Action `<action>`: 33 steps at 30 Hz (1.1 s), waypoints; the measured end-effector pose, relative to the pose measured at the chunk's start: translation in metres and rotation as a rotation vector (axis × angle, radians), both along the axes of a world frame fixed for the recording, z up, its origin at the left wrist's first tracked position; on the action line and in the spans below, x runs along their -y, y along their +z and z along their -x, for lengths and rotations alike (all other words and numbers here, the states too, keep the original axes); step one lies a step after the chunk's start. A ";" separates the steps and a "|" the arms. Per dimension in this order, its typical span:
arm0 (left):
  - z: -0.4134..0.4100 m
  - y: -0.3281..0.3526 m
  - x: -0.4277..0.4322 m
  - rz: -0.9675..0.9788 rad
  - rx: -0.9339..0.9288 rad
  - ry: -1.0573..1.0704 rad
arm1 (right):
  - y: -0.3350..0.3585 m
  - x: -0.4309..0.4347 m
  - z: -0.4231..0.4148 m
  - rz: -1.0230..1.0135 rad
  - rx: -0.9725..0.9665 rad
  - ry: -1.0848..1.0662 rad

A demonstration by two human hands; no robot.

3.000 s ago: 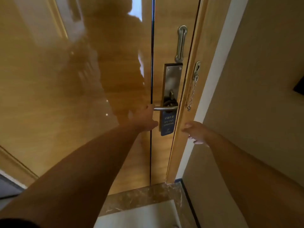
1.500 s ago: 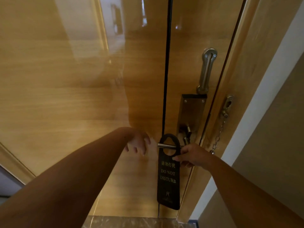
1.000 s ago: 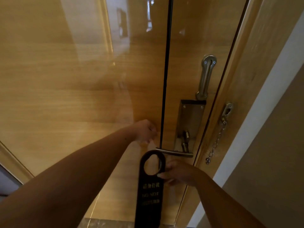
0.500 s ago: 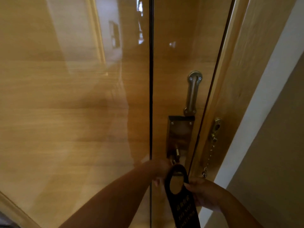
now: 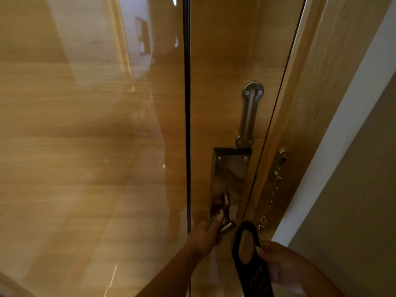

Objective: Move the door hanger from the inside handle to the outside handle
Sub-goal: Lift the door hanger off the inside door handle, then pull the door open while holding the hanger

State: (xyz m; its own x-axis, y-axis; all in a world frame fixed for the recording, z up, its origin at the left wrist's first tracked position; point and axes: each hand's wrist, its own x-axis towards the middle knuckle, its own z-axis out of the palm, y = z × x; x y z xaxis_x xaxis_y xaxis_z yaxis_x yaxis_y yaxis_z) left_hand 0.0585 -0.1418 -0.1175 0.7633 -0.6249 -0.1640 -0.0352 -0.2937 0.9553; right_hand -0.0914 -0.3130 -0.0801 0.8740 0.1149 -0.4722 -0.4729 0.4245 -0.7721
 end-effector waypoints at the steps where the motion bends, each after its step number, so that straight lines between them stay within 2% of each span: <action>1: 0.001 0.004 -0.001 -0.046 0.070 -0.013 | 0.002 -0.003 0.001 -0.004 0.010 -0.020; 3: 0.005 0.013 -0.005 -0.124 0.170 -0.044 | 0.009 -0.009 0.003 -0.003 0.039 -0.057; 9: 0.040 0.017 -0.036 -0.201 0.311 -0.191 | 0.032 -0.034 0.022 0.078 0.178 -0.134; 12: 0.069 0.019 -0.057 -0.229 0.311 -0.201 | 0.040 -0.055 0.038 0.145 0.203 -0.189; 17: 0.118 0.030 -0.103 -0.319 0.419 -0.282 | 0.043 -0.110 0.084 0.256 0.234 -0.215; 23: 0.177 0.041 -0.170 -0.374 0.569 -0.400 | 0.037 -0.180 0.158 0.251 0.248 -0.275; 29: 0.233 0.052 -0.242 -0.390 0.549 -0.469 | 0.050 -0.236 0.223 0.229 0.191 -0.106; 33: 0.260 0.062 -0.280 -0.471 0.627 -0.472 | 0.058 -0.265 0.254 0.269 0.143 0.029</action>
